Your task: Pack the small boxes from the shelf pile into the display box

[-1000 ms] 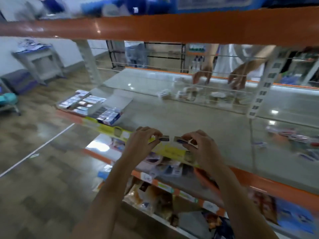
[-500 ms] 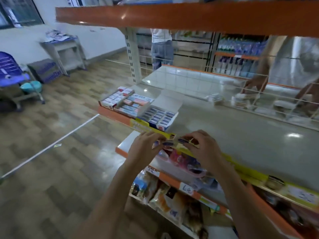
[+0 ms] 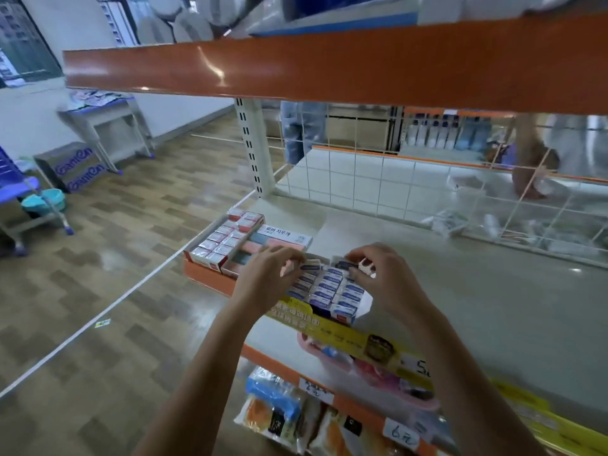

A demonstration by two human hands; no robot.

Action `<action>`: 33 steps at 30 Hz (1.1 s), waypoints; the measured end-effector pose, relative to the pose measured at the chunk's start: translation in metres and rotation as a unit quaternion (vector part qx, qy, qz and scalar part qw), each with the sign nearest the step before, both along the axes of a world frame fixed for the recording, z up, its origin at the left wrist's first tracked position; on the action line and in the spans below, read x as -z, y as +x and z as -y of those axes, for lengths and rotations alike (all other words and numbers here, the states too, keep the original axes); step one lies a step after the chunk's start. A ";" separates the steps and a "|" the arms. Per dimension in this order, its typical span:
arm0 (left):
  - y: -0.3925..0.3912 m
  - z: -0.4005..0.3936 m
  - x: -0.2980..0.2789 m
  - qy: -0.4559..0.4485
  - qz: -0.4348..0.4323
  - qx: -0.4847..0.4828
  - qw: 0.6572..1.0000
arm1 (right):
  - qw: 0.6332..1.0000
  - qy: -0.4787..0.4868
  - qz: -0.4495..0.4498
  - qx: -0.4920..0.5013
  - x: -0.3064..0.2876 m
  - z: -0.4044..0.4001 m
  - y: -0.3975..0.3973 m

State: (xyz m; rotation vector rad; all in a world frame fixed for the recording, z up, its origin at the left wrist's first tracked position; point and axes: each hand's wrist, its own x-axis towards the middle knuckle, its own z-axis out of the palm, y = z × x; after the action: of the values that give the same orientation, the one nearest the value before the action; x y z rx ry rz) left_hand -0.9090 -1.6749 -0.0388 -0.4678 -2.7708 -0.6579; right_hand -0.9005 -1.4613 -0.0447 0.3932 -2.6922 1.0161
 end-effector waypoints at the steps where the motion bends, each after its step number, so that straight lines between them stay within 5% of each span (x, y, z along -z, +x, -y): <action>1: -0.007 0.001 0.000 0.002 -0.004 0.007 1.000 | 1.000 0.001 0.003 0.005 0.002 0.002 -0.004; 26: -0.099 0.011 0.020 0.004 0.021 0.189 0.982 | 0.976 0.149 0.057 0.151 0.029 0.044 -0.028; 33: -0.098 0.005 0.021 -0.059 0.042 0.203 0.976 | 0.967 0.162 0.045 0.193 0.032 0.049 -0.029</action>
State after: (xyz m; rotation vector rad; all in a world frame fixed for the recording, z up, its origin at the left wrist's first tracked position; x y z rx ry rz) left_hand -1.0068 -1.6801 -0.0602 -1.0750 -2.8254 -0.6085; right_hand -0.9292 -1.5106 -0.0769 -0.1292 -2.8593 0.4975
